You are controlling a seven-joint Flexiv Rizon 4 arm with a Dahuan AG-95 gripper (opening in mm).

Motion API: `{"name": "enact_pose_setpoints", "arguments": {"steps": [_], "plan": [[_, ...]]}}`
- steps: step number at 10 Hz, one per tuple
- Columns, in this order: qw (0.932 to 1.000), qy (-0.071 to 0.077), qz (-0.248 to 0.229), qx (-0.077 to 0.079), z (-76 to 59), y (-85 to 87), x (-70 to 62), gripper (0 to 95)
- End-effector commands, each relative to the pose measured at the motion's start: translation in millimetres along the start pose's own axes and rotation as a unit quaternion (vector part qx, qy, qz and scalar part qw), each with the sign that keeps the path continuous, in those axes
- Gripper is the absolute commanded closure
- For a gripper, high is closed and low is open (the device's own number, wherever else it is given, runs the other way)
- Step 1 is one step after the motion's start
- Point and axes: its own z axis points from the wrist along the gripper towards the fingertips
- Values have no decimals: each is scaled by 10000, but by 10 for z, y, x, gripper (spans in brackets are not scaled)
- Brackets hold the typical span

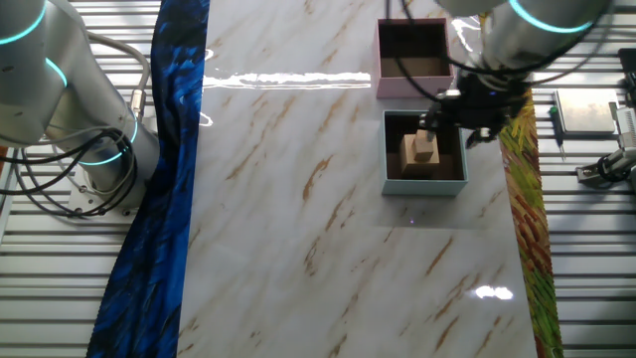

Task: Move an object from one box to another

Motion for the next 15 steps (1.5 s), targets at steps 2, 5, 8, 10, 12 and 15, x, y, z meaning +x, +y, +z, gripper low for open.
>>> {"name": "enact_pose_setpoints", "arguments": {"steps": [2, 5, 8, 10, 12, 15], "plan": [[10000, -3, 18, -16, 113, 172, -44, 380], [10000, -2, -70, -14, 156, 249, -45, 380], [9999, -18, -159, -6, 178, 247, -43, 380], [9998, -38, -183, 1, 222, 237, -39, 380], [9998, -87, -196, 8, 268, 227, -25, 380], [9997, -187, -119, 75, 317, 218, -24, 760]]}}
